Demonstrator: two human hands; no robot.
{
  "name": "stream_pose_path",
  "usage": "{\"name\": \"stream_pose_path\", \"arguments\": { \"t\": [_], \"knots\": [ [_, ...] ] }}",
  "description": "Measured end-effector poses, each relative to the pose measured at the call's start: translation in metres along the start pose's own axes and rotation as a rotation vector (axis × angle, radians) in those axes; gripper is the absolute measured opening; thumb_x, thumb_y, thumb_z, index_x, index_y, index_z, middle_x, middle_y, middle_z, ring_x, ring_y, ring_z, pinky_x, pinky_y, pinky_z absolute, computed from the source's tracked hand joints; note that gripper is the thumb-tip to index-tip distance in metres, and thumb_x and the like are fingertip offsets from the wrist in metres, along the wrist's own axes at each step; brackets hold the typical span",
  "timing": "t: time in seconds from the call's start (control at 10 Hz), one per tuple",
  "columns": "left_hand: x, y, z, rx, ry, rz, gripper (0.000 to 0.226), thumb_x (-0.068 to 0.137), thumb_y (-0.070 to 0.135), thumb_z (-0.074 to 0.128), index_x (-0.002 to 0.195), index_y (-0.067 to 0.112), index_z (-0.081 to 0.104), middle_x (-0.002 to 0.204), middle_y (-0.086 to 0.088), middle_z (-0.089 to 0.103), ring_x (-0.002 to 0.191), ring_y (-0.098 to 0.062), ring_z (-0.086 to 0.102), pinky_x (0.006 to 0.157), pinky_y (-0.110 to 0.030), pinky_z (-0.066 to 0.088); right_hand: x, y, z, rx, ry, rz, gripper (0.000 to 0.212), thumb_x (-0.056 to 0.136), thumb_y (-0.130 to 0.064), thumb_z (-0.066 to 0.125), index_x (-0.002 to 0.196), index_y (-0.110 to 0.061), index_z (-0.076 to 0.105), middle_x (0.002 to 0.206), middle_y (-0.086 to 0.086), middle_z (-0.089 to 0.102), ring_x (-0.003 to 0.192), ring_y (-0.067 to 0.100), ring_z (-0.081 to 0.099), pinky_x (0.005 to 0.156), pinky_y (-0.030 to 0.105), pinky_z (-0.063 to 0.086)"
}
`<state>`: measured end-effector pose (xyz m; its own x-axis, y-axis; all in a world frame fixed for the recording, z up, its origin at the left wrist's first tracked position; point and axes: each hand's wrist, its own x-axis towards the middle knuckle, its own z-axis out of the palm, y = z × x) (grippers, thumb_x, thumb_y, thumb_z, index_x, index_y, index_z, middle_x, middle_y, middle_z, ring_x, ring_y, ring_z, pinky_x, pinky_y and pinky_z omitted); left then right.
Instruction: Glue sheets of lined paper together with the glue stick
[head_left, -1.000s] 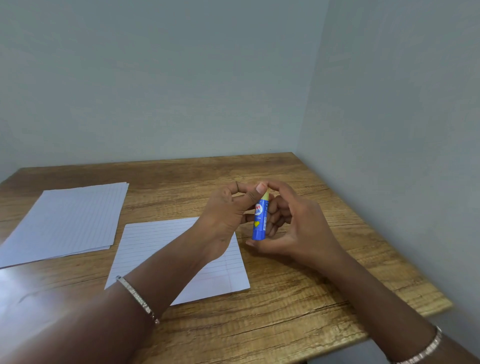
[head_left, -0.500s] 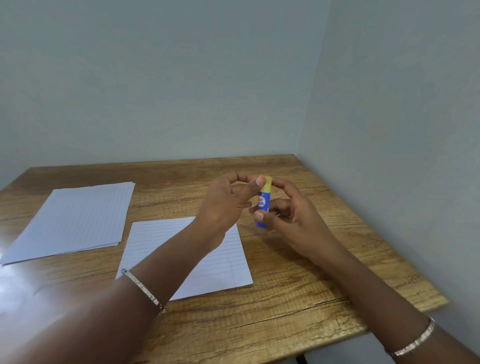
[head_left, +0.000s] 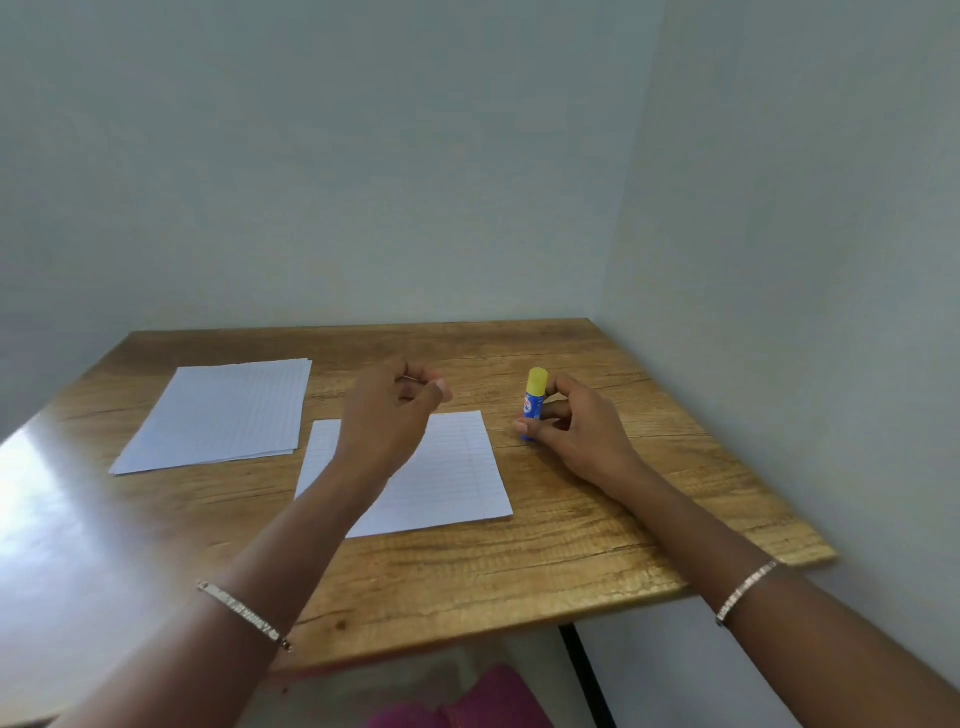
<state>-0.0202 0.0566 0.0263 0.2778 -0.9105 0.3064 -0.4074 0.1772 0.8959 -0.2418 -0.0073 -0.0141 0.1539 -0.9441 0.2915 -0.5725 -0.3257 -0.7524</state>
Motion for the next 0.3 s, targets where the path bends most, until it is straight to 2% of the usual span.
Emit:
{"name": "stream_pose_path", "arguments": {
  "t": [0.1,0.2,0.3],
  "knots": [
    [-0.023,0.003,-0.019,-0.007,0.029,-0.011,0.002,0.089,0.022,0.07,0.088,0.023,0.069,0.084,0.007,0.075,0.084,-0.007,0.069,0.074,-0.026,0.051,-0.006,-0.006,-0.004,0.025,-0.021,0.025,0.041,0.078,-0.024,0.089,0.109,-0.015,0.064,0.093,-0.006,0.076,0.081,-0.006,0.067,0.063,0.003,0.041],
    [-0.035,0.005,-0.028,0.007,0.052,-0.016,0.002,0.089,0.025,0.069,0.088,0.024,0.068,0.083,0.006,0.075,0.084,-0.008,0.069,0.068,-0.023,0.046,-0.01,-0.011,-0.002,0.012,-0.031,0.053,0.046,0.074,-0.024,0.092,0.11,-0.018,0.064,0.097,-0.002,0.077,0.088,0.004,0.07,0.069,0.012,0.042],
    [-0.04,0.01,-0.041,0.044,0.114,0.032,0.003,0.09,0.025,0.069,0.09,0.022,0.069,0.082,0.007,0.074,0.082,-0.006,0.067,0.065,-0.02,0.043,-0.014,-0.015,-0.009,0.042,-0.093,0.122,0.078,0.066,-0.022,0.096,0.132,-0.025,0.054,0.109,-0.001,0.071,0.099,0.006,0.066,0.081,0.02,0.047]
  ]
}}
